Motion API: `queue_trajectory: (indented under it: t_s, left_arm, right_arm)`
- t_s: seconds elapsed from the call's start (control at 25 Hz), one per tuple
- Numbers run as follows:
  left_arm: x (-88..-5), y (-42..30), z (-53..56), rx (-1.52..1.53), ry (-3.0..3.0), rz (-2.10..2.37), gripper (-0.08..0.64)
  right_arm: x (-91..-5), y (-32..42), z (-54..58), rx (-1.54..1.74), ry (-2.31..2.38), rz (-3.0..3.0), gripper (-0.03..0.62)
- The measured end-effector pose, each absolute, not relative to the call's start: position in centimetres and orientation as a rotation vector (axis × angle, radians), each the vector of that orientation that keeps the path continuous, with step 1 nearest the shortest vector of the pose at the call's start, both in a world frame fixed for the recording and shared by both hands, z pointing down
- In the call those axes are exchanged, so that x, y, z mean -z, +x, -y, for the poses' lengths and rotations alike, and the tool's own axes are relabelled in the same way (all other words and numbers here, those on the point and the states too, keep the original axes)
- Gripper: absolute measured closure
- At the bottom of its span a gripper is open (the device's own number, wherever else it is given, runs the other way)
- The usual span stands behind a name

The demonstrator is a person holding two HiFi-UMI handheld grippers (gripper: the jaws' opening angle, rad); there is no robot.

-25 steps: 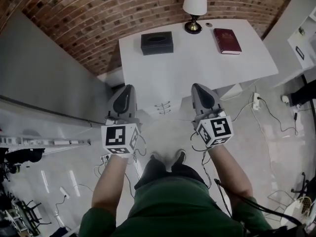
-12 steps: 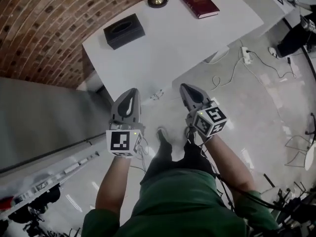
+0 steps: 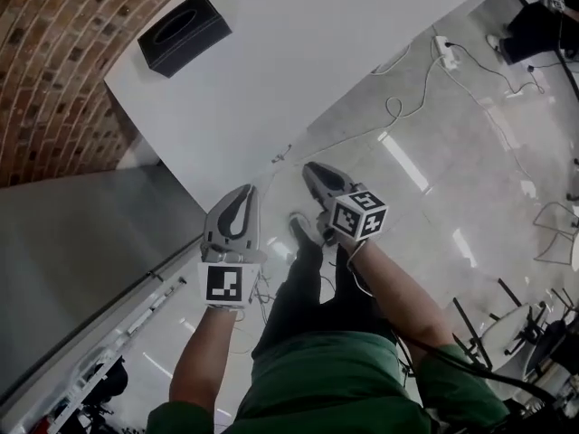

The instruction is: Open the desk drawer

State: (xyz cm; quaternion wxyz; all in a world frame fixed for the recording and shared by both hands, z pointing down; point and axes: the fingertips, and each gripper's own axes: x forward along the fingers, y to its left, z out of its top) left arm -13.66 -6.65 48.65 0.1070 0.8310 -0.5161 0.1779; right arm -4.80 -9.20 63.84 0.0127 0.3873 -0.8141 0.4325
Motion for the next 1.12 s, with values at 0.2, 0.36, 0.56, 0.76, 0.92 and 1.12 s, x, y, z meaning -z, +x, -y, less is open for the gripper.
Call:
queue_trajectory:
  t_s: [0.2,0.36,0.56,0.76,0.92,1.12]
  left_arm:
    - [-52.8,-13.0,6.0,-0.576,2.434,1.461,0.548]
    - [-56.3,-12.4,5.0,-0.583,2.428,1.412,0.536]
    - [-59.9,-12.0,2.8,-0.614,2.411,1.331,0.448]
    - [-62.4,-11.1,1.3,-0.633,2.443,1.244,0.448]
    - [-63.5,-10.3,0.0,-0.633,2.438,1.203,0.448]
    - [-63.6,-10.1,-1.2,-0.623,2.443,1.174,0.448]
  right_arm:
    - [-70.6,-6.3,9.3,-1.449,1.145,2.468,0.524]
    - [-74.4,-8.3,10.2,-1.518,1.078,2.461,0.503]
    - [-78.7,-10.4,11.2,-1.681,1.086,2.416,0.489]
    - [-81.2,-11.5,12.7,-1.927,1.077,2.406,0.488]
    - [-82.2,-12.8,13.2,-2.034,1.027,2.422,0.415]
    - [-82.7,-13.7,13.9,-2.097,1.008,2.438,0.406]
